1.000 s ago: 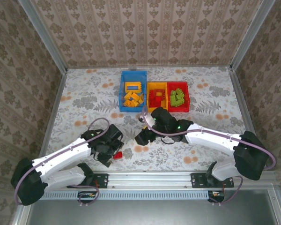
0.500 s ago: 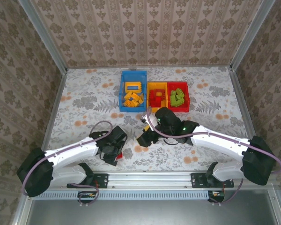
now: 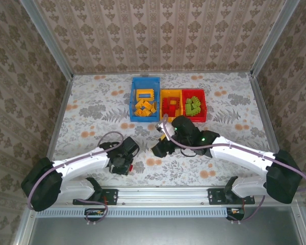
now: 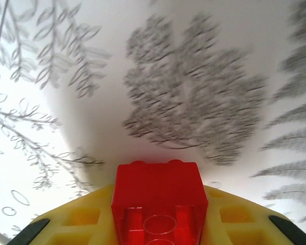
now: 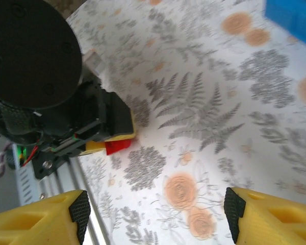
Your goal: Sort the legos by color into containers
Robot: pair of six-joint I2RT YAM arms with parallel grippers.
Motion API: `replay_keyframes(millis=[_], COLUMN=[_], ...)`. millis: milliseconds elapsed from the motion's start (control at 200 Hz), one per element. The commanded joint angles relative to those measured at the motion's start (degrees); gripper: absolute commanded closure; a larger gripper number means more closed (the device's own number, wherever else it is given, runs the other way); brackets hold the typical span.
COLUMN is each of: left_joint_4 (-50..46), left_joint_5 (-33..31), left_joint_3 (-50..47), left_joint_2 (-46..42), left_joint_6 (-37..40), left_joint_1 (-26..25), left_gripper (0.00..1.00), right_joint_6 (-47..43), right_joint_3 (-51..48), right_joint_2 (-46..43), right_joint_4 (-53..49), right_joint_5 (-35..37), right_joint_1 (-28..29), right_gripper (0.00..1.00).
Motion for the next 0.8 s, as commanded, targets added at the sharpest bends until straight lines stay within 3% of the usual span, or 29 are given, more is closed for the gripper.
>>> replay_keyframes(millis=[0, 165, 335, 620, 790], left_joint_4=[-1.5, -1.9, -3.0, -11.6, -13.3], left_joint_5=[-6.7, -6.1, -0.7, 1.5, 2.4], left_joint_3=[10.6, 34.6, 58.5, 91.7, 96.5], left_joint_2=[3.3, 16.8, 34.2, 60.2, 65.9], left_joint_6=[11.7, 41.0, 58.8, 72.4, 72.3], left_joint_1=[3.2, 4.9, 4.2, 3.6, 3.4], left_gripper=[0.77, 0.77, 0.77, 0.76, 0.76], right_joint_6=[1.9, 6.6, 10.9, 17.4, 17.6], right_joint_3=[-0.7, -2.4, -2.1, 0.6, 0.8], right_joint_2=[-6.5, -14.6, -17.5, -16.4, -17.2], right_joint_4=[-2.0, -3.4, -4.3, -6.9, -8.2], right_joint_5=[9.7, 21.0, 23.1, 21.0, 21.0], right_joint_1=[-3.5, -13.7, -23.1, -29.5, -30.1], right_gripper=[0.27, 0.26, 0.23, 0.23, 0.23])
